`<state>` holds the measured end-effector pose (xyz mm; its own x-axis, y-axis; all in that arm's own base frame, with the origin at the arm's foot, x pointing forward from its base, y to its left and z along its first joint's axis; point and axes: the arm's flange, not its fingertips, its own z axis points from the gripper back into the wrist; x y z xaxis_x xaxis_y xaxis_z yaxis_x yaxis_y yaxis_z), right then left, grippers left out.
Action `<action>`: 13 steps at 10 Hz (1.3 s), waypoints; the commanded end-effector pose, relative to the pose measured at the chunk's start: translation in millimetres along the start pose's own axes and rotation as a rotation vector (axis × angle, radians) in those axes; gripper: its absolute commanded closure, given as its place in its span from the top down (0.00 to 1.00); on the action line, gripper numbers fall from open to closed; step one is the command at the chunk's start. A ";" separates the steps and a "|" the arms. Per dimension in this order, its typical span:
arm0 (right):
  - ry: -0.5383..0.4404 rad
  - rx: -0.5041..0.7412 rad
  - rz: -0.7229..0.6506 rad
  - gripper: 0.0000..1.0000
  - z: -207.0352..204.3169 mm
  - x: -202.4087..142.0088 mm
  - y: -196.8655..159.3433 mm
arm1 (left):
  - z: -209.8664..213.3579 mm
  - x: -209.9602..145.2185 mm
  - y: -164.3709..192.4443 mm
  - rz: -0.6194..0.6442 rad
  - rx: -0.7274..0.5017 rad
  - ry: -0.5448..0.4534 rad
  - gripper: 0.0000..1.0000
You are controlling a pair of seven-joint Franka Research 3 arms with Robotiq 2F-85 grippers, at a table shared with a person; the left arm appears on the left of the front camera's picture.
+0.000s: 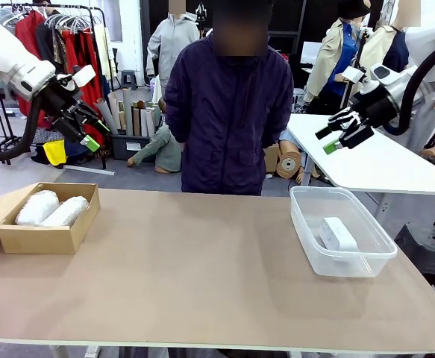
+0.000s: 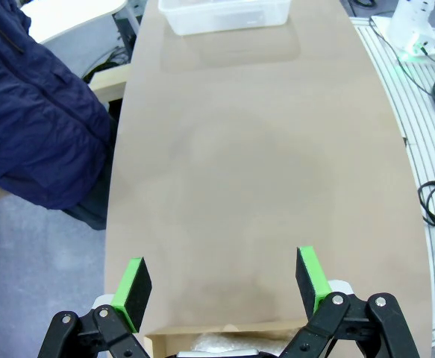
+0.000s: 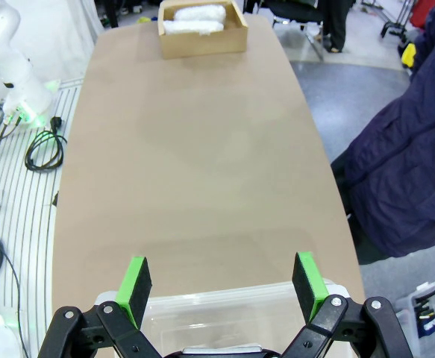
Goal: Separate and place wrapped and unwrapped clocks.
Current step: If the picked Digital clock is wrapped, place it in the Package Box ; if not, place it in the Organizing box.
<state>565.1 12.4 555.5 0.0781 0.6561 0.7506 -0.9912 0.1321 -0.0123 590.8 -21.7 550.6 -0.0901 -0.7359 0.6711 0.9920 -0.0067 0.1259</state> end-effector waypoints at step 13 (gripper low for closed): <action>0.000 0.001 0.005 1.00 0.2 1.3 1.1 | 0.7 0.5 -0.2 -0.013 0.000 0.002 1.00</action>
<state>565.1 12.4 555.5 0.0781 0.6561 0.7506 -0.9912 0.1321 -0.0123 590.8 -21.7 550.6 -0.0902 -0.7359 0.6711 0.9920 -0.0067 0.1259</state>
